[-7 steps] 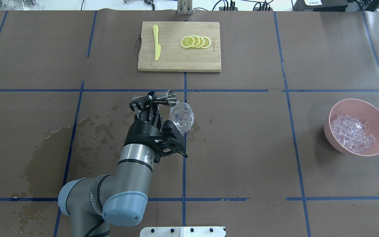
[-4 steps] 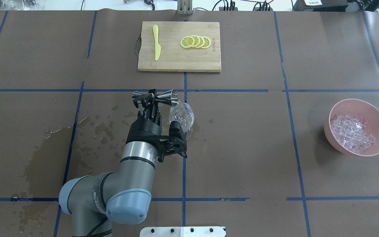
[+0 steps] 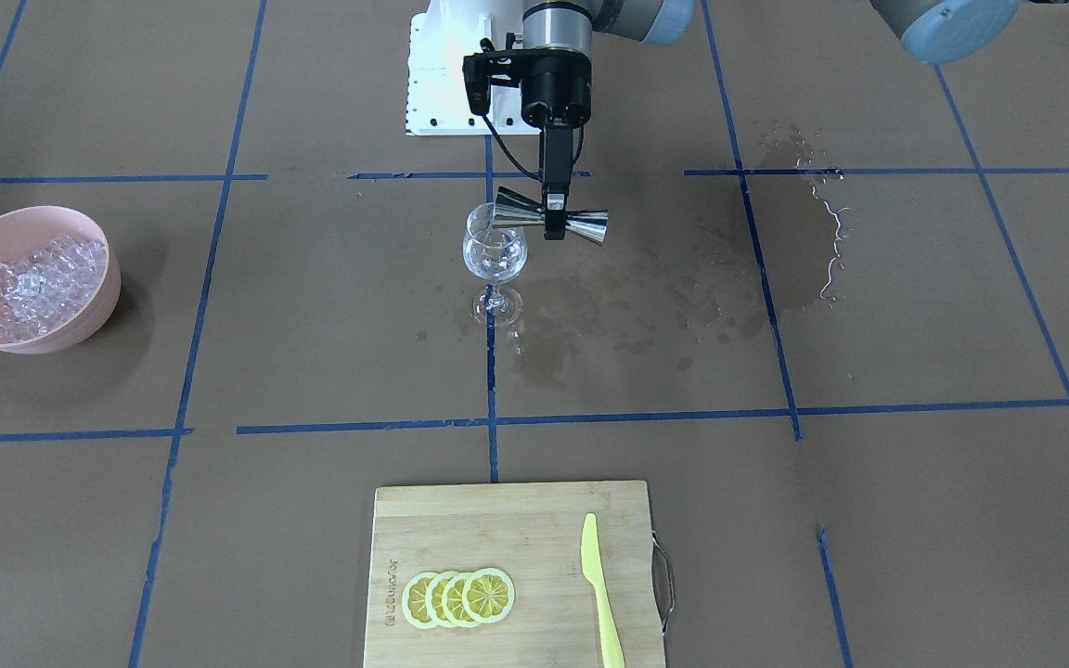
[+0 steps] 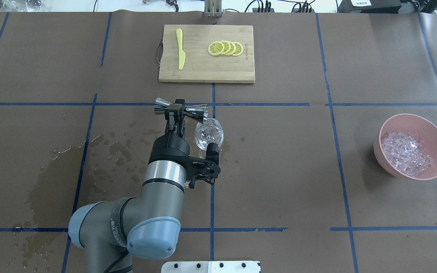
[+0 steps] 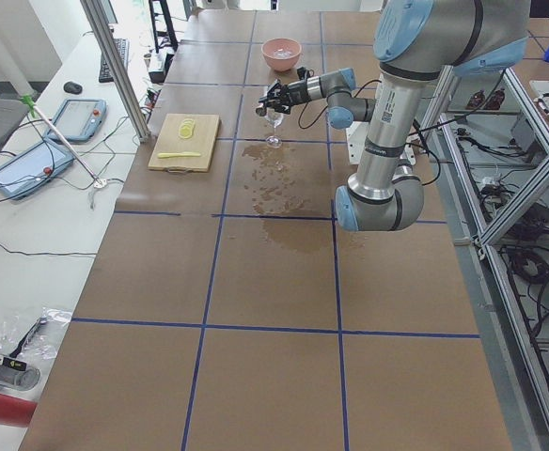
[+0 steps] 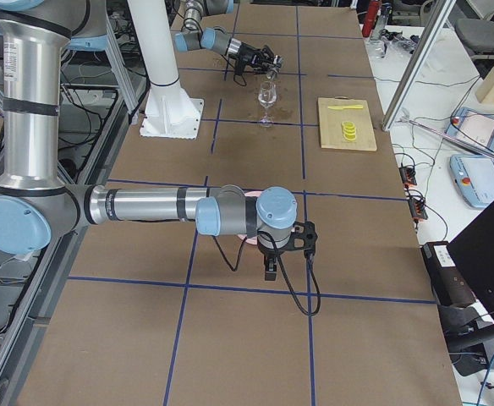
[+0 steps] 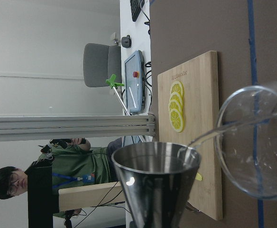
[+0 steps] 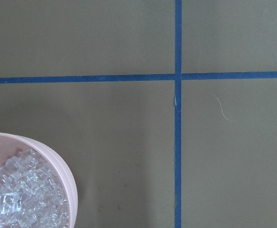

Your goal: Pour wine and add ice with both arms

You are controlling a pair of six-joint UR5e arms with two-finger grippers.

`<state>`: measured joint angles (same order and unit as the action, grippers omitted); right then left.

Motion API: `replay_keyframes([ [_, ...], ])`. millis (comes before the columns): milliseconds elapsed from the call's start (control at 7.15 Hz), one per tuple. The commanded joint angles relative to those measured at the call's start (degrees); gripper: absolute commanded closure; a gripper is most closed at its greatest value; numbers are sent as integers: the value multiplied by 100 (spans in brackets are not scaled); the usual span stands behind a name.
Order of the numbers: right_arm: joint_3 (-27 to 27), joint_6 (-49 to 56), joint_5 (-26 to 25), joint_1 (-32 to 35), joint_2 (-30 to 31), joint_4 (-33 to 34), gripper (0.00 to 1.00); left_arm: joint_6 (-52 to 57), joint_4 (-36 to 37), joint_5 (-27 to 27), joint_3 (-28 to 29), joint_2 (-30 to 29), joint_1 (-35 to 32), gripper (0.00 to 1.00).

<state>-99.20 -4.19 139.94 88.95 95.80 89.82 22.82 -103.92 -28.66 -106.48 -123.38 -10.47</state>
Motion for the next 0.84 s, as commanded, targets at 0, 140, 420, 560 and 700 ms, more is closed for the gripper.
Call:
replay_keyframes([
  [0, -3, 5, 7, 0, 0, 0, 0, 12, 152, 1, 22, -46, -7, 100],
  [140, -3, 5, 7, 0, 0, 0, 0, -49, 118, -8, -82, -20, -25, 100],
  [420, -3, 5, -2, 0, 0, 0, 0, -608, -40, -8, -494, 574, -52, 100],
  [560, -3, 5, -2, 0, -9, 0, 0, -655, -267, -17, -879, 1109, -60, 100],
  [700, -12, 5, -2, 0, -9, -9, 0, -673, -783, -17, -935, 1584, -69, 100],
])
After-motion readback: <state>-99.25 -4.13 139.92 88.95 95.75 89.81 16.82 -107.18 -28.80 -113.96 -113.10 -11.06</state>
